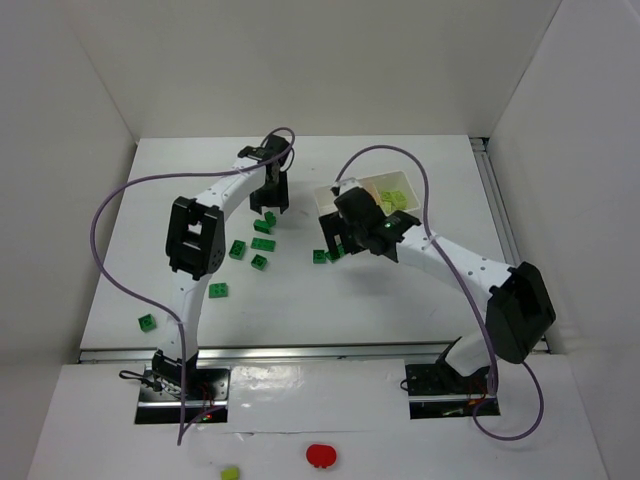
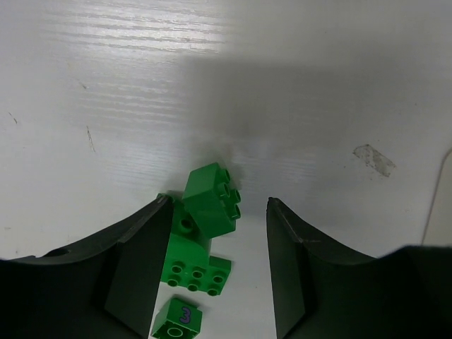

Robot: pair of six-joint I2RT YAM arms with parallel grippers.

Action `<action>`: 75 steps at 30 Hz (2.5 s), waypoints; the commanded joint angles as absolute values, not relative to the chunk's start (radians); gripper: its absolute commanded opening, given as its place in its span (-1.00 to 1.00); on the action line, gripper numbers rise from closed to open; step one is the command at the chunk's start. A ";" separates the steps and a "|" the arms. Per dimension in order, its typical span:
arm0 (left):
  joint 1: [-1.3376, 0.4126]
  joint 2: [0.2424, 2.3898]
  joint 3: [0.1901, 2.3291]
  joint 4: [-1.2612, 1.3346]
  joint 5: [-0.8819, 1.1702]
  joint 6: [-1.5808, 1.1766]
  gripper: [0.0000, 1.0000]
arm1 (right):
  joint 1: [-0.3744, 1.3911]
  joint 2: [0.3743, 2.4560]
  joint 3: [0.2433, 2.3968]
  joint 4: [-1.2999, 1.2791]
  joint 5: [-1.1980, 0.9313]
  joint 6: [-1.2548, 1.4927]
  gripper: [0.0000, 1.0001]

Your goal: Sort the legos into containers by color

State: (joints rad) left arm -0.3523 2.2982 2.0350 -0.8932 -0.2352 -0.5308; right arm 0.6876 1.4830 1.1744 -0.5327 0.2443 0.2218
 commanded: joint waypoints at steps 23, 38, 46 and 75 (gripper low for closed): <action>-0.364 2.332 2.082 -0.920 -0.174 -0.519 -0.36 | 0.692 1.405 1.203 -0.575 0.440 0.330 0.81; -0.468 2.098 2.183 -0.815 0.064 -0.445 -0.62 | 0.517 1.283 1.173 -0.598 0.400 0.319 0.81; -0.541 2.266 2.373 -0.836 0.055 -0.436 -0.45 | 0.566 1.259 1.115 -0.578 0.244 0.330 0.79; -0.428 1.878 2.135 -0.856 -0.017 -0.423 0.49 | 0.857 1.891 1.184 -0.172 0.299 0.459 0.54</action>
State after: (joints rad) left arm -0.4225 1.8679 2.1670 -0.8371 -0.0063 -0.4408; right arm 0.8509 1.8553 1.1286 -0.2226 0.2543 0.4522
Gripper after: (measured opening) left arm 0.748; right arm 0.769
